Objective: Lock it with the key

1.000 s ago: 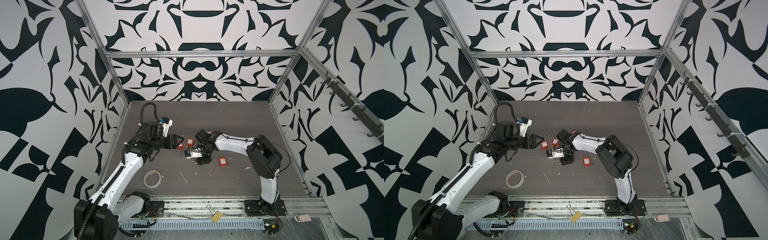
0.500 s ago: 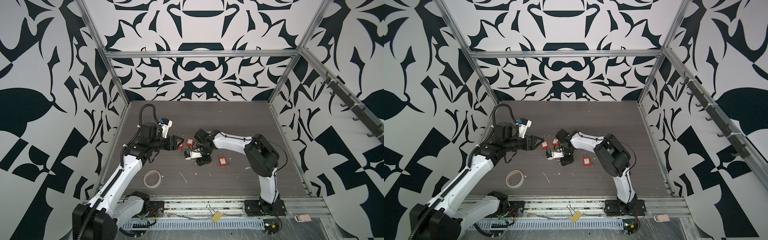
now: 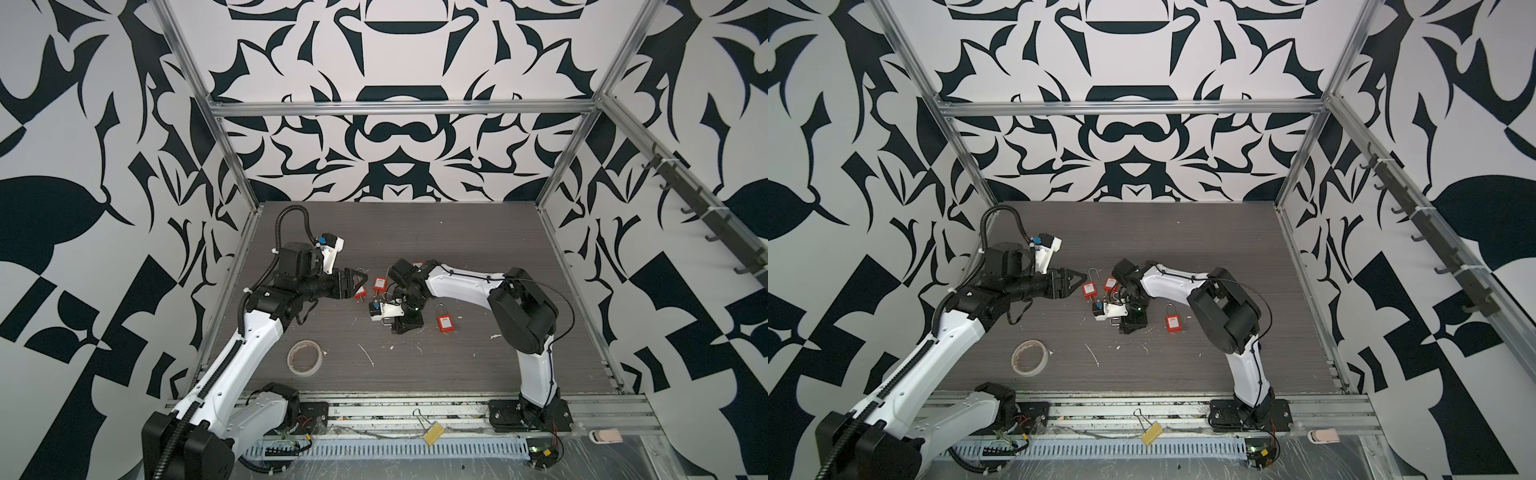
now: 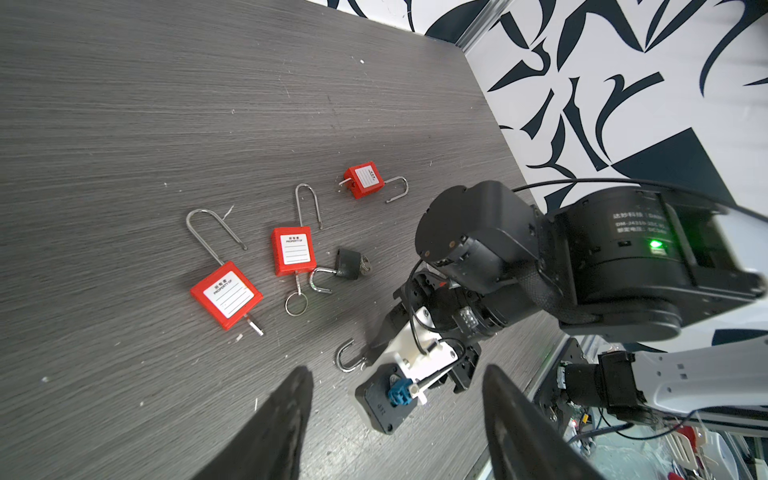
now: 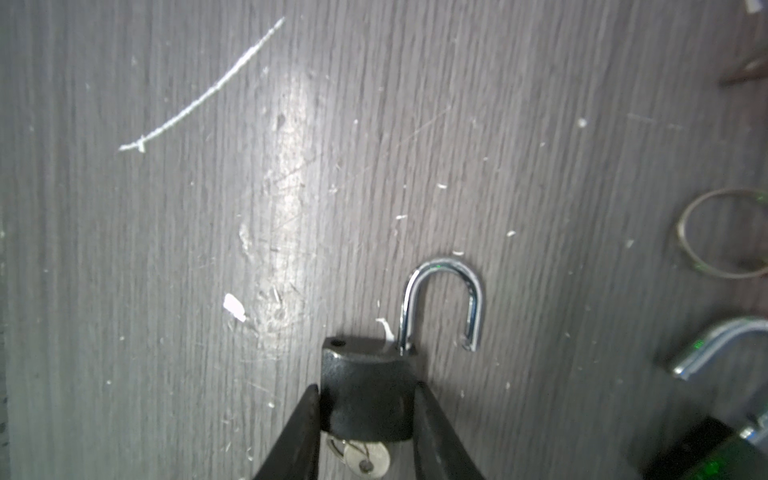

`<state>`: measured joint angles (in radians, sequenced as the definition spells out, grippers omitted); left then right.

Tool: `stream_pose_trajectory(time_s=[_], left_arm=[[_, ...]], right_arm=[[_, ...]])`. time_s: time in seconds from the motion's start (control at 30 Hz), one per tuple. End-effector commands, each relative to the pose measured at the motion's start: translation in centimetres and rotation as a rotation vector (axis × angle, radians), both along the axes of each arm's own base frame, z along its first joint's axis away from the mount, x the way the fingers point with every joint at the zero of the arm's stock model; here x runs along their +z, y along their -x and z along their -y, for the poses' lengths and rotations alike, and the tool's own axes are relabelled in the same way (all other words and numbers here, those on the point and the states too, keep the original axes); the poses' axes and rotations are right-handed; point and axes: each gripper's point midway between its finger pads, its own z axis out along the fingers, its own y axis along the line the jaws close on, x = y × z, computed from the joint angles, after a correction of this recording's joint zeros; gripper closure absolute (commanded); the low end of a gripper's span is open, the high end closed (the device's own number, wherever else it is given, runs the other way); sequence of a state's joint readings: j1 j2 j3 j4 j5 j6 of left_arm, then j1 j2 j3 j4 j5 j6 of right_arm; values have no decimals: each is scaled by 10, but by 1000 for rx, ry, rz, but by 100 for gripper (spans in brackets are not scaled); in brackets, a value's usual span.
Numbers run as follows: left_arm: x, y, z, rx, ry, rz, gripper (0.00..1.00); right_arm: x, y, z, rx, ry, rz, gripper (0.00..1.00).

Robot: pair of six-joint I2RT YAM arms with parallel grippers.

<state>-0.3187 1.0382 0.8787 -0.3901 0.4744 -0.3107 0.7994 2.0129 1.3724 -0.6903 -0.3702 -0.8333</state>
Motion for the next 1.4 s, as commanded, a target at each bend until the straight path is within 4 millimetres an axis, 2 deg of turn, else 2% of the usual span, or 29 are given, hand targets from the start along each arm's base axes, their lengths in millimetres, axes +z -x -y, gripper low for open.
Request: stream_pose_trajectory(time_s=[0.0, 0.33, 0.43, 0.6, 0.77, 0.93, 1.03, 1.23, 1.37], left_arm=[[5, -1, -1, 6, 1, -2, 33], [7, 8, -2, -87, -72, 124, 30], [13, 12, 0, -158, -95, 248, 29], [35, 6, 2, -200, -131, 479, 29], [26, 1, 2, -210, -169, 533, 27], [25, 13, 13, -339, -154, 652, 27], [16, 6, 14, -350, -191, 706, 22], [7, 23, 36, -578, -212, 849, 31], [-6, 31, 49, -661, -291, 967, 32]], right_arm=[[-1, 7, 2, -14, 10, -25, 67], [34, 0, -5, -3, -97, 58, 71], [42, 0, -5, 10, -133, 61, 71], [58, 4, 0, -6, -197, 33, 72], [77, 2, 18, -43, -238, -16, 70], [90, -4, 36, -78, -258, -16, 69], [96, -7, 44, -95, -252, -21, 69], [106, -9, 52, -111, -239, -30, 69], [116, -6, 54, -146, -275, -51, 68]])
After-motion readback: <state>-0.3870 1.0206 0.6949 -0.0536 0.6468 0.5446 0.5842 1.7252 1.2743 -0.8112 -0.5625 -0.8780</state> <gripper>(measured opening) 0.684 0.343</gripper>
